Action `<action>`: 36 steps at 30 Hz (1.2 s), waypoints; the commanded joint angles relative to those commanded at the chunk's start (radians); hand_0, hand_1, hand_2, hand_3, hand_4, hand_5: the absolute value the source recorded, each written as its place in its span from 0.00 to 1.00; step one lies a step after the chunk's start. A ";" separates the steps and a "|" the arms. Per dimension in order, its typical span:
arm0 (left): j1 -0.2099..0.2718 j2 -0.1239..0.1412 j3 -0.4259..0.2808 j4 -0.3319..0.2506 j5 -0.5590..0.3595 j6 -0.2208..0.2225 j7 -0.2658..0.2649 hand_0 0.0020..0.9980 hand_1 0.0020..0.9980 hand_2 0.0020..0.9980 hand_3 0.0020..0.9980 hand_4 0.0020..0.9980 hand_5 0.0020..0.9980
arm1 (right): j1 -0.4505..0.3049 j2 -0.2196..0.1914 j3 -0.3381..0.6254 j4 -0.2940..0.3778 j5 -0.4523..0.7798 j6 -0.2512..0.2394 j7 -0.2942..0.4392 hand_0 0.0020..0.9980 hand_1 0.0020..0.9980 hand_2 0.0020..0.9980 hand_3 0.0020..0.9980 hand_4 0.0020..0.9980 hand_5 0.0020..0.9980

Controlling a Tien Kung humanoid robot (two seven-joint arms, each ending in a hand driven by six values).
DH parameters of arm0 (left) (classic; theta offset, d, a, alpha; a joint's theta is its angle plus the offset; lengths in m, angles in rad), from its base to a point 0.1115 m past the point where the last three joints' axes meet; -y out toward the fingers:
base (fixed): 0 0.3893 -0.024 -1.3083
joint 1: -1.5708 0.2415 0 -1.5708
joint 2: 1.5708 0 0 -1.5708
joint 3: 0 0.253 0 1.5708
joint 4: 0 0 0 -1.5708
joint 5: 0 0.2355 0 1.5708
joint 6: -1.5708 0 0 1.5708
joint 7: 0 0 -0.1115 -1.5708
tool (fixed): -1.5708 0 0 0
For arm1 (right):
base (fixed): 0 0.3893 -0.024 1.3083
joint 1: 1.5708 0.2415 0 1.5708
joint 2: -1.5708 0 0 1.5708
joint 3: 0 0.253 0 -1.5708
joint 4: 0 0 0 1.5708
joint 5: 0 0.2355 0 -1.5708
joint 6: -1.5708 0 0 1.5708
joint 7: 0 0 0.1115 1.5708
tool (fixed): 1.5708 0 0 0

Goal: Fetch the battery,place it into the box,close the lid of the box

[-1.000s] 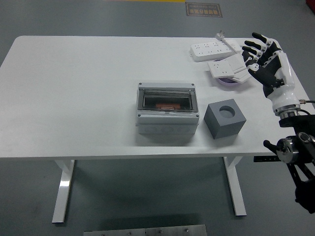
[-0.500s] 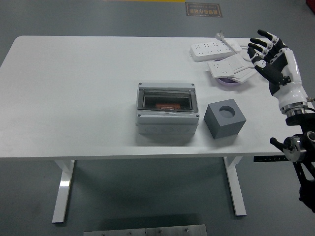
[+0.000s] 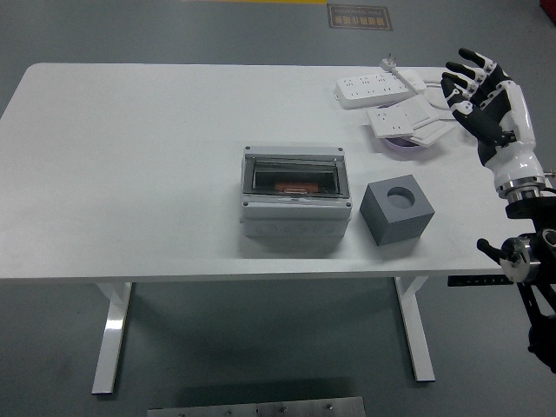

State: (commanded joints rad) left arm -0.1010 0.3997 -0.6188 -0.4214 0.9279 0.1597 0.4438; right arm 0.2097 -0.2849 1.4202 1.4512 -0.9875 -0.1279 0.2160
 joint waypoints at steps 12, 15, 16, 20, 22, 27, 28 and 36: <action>-0.024 -0.010 0.002 -0.003 -0.003 -0.017 0.006 0.63 0.70 0.57 0.54 0.50 0.00 | -0.013 0.000 0.025 -0.001 0.000 0.000 -0.011 0.77 0.75 0.72 0.73 0.70 0.16; -0.028 -0.013 0.007 -0.004 -0.010 -0.021 0.006 0.63 0.70 0.57 0.54 0.50 0.00 | -0.018 0.003 0.033 -0.003 0.001 -0.002 -0.008 0.77 0.75 0.72 0.73 0.70 0.16; -0.029 -0.014 0.007 -0.004 -0.012 -0.022 0.006 0.63 0.70 0.57 0.54 0.50 0.00 | -0.019 0.003 0.037 -0.003 0.002 -0.003 -0.007 0.77 0.75 0.72 0.73 0.70 0.16; -0.035 -0.015 0.005 -0.005 -0.011 -0.026 0.008 0.63 0.70 0.57 0.54 0.50 0.00 | -0.025 0.003 0.050 -0.007 0.006 -0.005 -0.004 0.77 0.74 0.72 0.72 0.68 0.14; -0.038 -0.013 0.004 -0.005 -0.012 -0.026 0.009 0.63 0.70 0.57 0.54 0.50 0.00 | -0.029 0.004 0.058 -0.008 0.011 -0.005 -0.003 0.77 0.74 0.72 0.72 0.68 0.14; -0.041 -0.012 -0.006 -0.005 0.002 -0.029 0.017 0.63 0.70 0.57 0.54 0.50 0.00 | -0.032 0.003 0.070 -0.010 0.040 -0.010 0.007 0.77 0.74 0.72 0.71 0.67 0.14; -0.042 -0.012 -0.006 -0.005 0.003 -0.030 0.017 0.63 0.70 0.57 0.54 0.50 0.00 | -0.032 0.003 0.073 -0.009 0.049 -0.011 0.010 0.77 0.74 0.72 0.71 0.67 0.14; -0.049 -0.015 -0.013 -0.004 0.022 -0.035 0.021 0.63 0.70 0.57 0.54 0.50 0.00 | -0.032 -0.002 0.088 -0.005 0.094 -0.008 0.022 0.77 0.73 0.71 0.68 0.66 0.14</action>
State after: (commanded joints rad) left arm -0.1499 0.3847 -0.6313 -0.4253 0.9496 0.1245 0.4647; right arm 0.1778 -0.2873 1.5085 1.4463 -0.8931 -0.1358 0.2380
